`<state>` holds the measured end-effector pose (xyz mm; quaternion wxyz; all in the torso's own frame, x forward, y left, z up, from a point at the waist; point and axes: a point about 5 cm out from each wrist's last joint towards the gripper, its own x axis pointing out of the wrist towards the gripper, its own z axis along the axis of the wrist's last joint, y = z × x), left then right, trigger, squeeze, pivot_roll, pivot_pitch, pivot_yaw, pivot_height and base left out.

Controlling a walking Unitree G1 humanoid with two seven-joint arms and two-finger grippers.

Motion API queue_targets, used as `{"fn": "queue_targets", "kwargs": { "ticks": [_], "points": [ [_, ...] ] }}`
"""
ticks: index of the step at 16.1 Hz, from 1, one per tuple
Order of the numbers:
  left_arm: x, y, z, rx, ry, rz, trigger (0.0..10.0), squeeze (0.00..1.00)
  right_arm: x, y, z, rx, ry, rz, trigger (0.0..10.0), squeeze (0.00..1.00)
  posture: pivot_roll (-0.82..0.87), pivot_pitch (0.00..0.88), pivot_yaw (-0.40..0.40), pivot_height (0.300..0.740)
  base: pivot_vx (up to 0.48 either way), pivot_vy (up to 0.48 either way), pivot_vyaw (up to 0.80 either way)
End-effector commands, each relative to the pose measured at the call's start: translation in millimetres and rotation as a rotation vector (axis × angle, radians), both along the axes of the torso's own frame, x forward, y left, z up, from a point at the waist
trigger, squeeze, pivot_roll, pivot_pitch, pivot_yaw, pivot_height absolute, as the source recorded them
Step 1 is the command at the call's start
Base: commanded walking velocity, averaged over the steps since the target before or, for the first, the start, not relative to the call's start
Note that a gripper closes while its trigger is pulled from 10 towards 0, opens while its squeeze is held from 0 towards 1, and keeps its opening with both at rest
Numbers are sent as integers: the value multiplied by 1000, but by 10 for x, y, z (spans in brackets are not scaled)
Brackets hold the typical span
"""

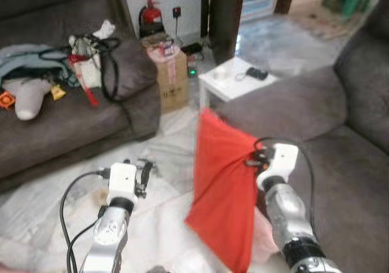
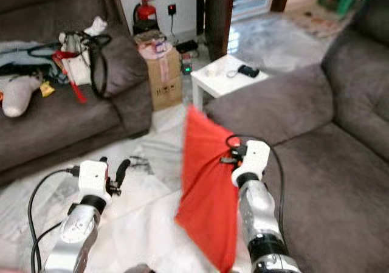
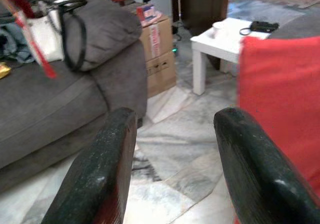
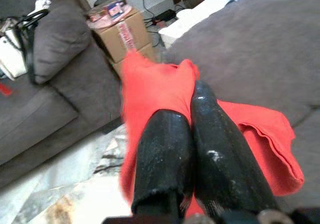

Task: Move the pillow to the sofa from floor

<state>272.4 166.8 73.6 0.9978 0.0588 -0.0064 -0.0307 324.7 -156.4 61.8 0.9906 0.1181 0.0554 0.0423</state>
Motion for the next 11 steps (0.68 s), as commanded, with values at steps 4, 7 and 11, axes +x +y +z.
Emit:
{"fn": "queue_targets", "kwargs": {
  "ticks": [4,7,11],
  "points": [
    [-22,66,-32,6,14,28,10000,0,131,92,294,3,-147,21,10000,0,15,87,24,740,0,0,0],
    [-20,53,-41,-3,15,32,10000,0,134,64,295,-7,-148,8,10000,0,10,88,18,740,0,405,0],
    [-23,38,-47,-7,17,35,10000,0,136,50,320,-45,-164,13,10000,0,6,90,13,740,0,356,303]
  ]
}}
